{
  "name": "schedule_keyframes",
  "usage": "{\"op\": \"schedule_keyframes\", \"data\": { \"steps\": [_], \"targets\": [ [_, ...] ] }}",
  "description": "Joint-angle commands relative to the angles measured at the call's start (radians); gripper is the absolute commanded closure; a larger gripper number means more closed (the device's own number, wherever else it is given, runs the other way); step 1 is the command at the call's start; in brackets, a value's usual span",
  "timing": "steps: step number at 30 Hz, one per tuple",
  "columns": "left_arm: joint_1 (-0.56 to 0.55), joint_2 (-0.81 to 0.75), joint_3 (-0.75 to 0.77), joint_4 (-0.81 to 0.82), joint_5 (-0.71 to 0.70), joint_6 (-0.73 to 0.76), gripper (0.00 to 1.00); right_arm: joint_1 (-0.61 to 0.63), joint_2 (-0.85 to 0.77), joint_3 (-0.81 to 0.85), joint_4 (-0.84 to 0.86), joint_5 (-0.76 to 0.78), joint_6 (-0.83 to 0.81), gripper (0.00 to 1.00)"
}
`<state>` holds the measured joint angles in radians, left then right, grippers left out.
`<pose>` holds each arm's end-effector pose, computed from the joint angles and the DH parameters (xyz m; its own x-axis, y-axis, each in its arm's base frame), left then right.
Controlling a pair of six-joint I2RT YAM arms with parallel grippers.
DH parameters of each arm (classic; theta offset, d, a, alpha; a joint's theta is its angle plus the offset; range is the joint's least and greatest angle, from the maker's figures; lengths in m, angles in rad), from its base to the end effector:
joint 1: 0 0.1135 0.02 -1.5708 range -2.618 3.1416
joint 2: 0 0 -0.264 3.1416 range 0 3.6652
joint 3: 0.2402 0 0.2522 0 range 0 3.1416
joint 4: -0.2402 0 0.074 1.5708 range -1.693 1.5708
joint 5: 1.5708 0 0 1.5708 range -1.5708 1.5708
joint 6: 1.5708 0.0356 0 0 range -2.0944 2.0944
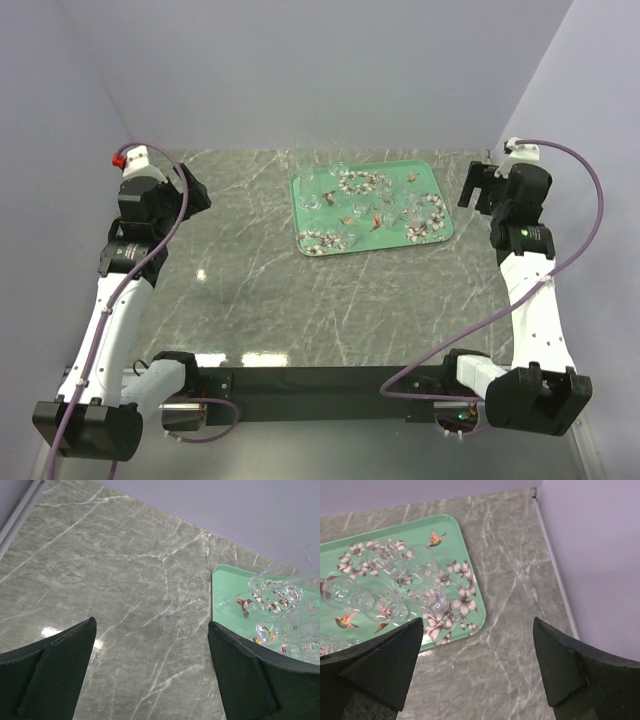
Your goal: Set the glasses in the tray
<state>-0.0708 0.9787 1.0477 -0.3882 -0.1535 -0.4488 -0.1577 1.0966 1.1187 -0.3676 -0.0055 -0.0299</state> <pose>0.2164 -0.0099 0.3750 -0.2495 -0.4122 -0.8763 -0.2033 0.9070 -0.3687 0.2431 -0.0385 0.3766 -0.3389 0.0236 -0.9405 0.1419 0.9895 -0.0263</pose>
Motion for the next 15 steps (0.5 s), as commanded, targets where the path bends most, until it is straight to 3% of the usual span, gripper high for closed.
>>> {"op": "schedule_keyframes", "data": {
  "steps": [1,15],
  "targets": [
    [0.006,-0.035,0.043,-0.006,0.011,0.03,0.01,-0.005,-0.055,-0.022,0.044,0.088,0.062,0.04],
    [0.008,-0.061,0.02,-0.012,0.019,0.025,0.01,-0.008,-0.112,-0.068,0.055,0.176,0.085,0.02]
  ]
}}
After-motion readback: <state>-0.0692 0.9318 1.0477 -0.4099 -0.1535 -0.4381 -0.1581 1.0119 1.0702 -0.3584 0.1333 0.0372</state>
